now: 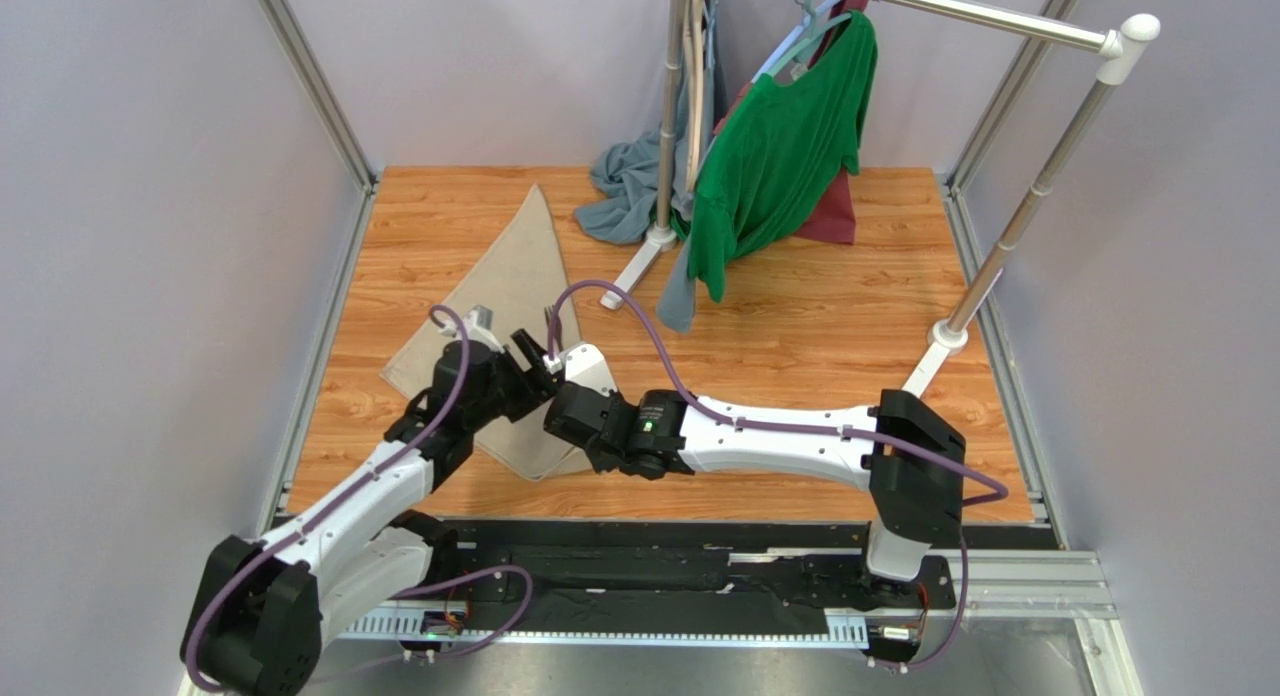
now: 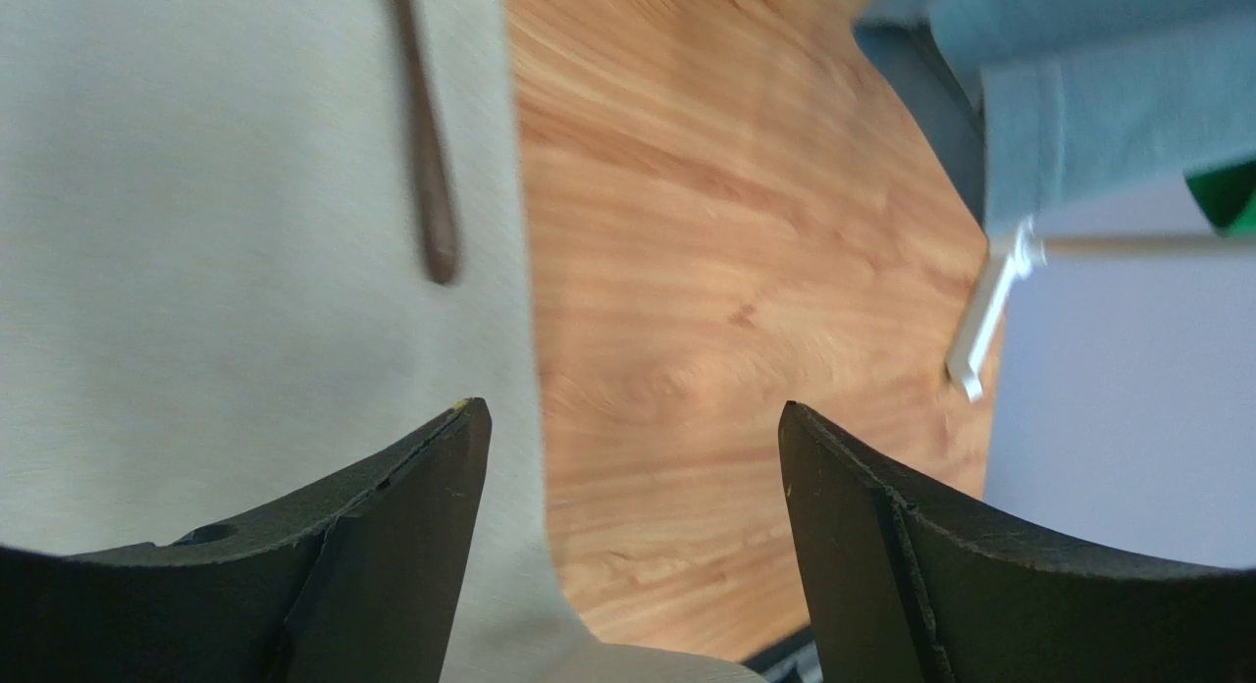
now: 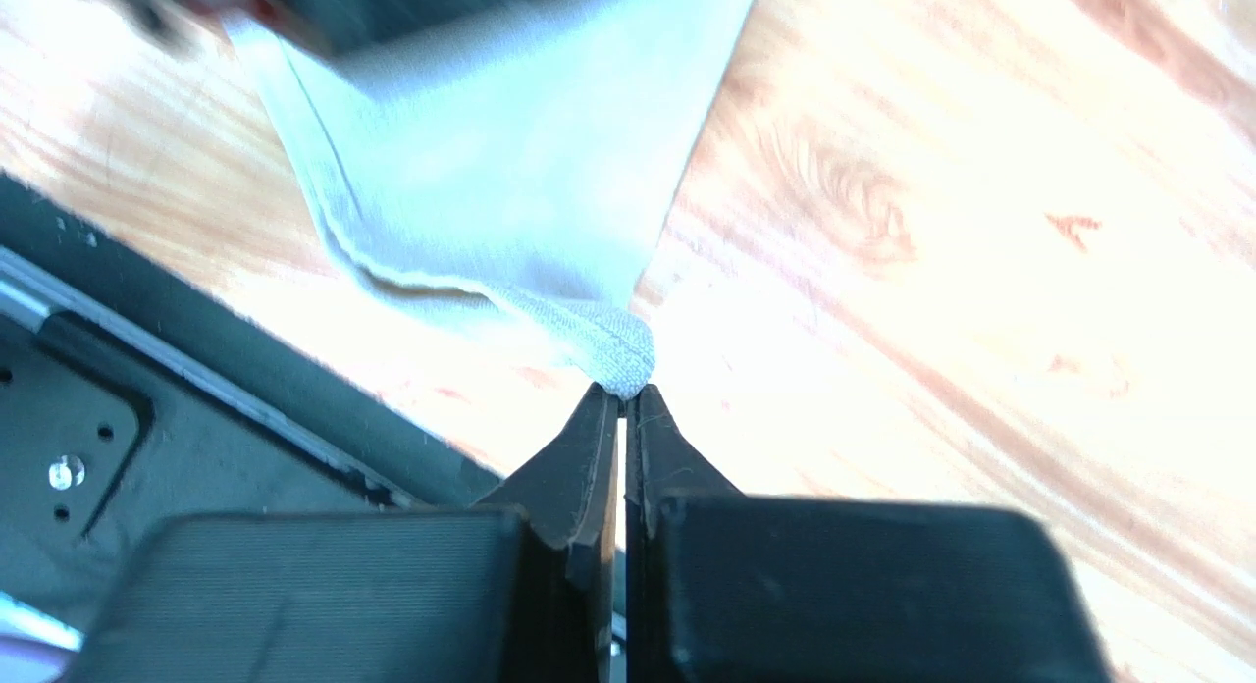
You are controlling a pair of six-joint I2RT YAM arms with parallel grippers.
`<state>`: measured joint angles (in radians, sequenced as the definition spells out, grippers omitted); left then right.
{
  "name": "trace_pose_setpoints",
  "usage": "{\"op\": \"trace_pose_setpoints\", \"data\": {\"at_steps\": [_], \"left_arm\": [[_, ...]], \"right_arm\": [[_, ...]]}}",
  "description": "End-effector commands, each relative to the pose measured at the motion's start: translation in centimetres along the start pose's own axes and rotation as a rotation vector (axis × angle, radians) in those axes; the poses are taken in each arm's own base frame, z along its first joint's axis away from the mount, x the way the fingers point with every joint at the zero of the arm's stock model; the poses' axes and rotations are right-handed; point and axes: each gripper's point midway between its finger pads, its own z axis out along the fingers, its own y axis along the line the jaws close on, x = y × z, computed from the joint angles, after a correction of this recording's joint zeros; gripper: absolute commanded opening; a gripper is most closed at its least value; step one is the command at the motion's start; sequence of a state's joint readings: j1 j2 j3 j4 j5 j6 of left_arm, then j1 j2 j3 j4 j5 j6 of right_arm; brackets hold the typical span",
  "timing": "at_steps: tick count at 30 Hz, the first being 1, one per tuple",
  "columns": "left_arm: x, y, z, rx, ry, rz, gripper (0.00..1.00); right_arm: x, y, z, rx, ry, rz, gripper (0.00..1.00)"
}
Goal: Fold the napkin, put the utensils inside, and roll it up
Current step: Fold the napkin
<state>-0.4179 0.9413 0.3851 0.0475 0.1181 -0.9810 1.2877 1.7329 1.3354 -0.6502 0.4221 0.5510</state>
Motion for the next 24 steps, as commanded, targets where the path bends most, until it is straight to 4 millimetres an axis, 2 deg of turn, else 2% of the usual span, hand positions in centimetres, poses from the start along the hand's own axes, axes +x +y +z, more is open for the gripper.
{"op": "trace_pose_setpoints", "data": {"at_steps": [1, 7, 8, 10, 11, 14, 15, 17, 18, 21, 22, 24], "left_arm": [[-2.3, 2.7, -1.5, -0.085, -0.066, 0.022, 0.81], [-3.7, 4.4, -3.3, -0.139, -0.174, 0.006, 0.82], [-4.0, 4.1, -3.7, -0.124, -0.199, 0.004, 0.82], [-3.6, 4.1, -3.7, -0.099, -0.201, 0.014, 0.81], [-3.9, 3.4, -3.9, -0.060, -0.219, 0.038, 0.81], [-3.2, 3.3, -3.8, -0.016, -0.203, 0.087, 0.81], [-2.8, 3.8, -3.7, -0.022, -0.193, 0.092, 0.80], [-2.5, 3.8, -3.7, -0.009, -0.196, 0.104, 0.80], [-2.2, 4.1, -3.6, -0.010, -0.188, 0.103, 0.80], [-1.8, 4.2, -3.5, -0.006, -0.169, 0.121, 0.80], [-1.7, 4.4, -3.4, -0.012, -0.158, 0.137, 0.79], [-1.7, 4.3, -3.3, -0.014, -0.150, 0.153, 0.80]], "right_arm": [[-4.1, 0.5, 1.1, -0.005, -0.107, 0.022, 0.00], [-6.6, -0.7, 4.0, 0.028, -0.125, 0.005, 0.00], [-6.5, -0.7, 5.0, 0.031, -0.114, -0.003, 0.00], [-7.9, -1.0, 5.7, 0.026, -0.130, 0.004, 0.00], [-7.4, -1.0, 6.9, 0.028, -0.106, -0.003, 0.00], [-8.3, -1.4, 8.3, 0.028, -0.102, 0.003, 0.00], [-8.0, -1.9, 9.5, 0.039, -0.085, 0.005, 0.00], [-8.6, -1.8, 10.2, 0.027, -0.084, 0.014, 0.00], [-8.3, -2.2, 11.2, 0.036, -0.072, 0.018, 0.00], [-8.9, -2.6, 11.9, 0.025, -0.065, 0.030, 0.00], [-9.0, -2.6, 12.1, 0.020, -0.061, 0.030, 0.03], [-9.4, -2.7, 12.0, -0.008, -0.058, 0.039, 0.23]]}}
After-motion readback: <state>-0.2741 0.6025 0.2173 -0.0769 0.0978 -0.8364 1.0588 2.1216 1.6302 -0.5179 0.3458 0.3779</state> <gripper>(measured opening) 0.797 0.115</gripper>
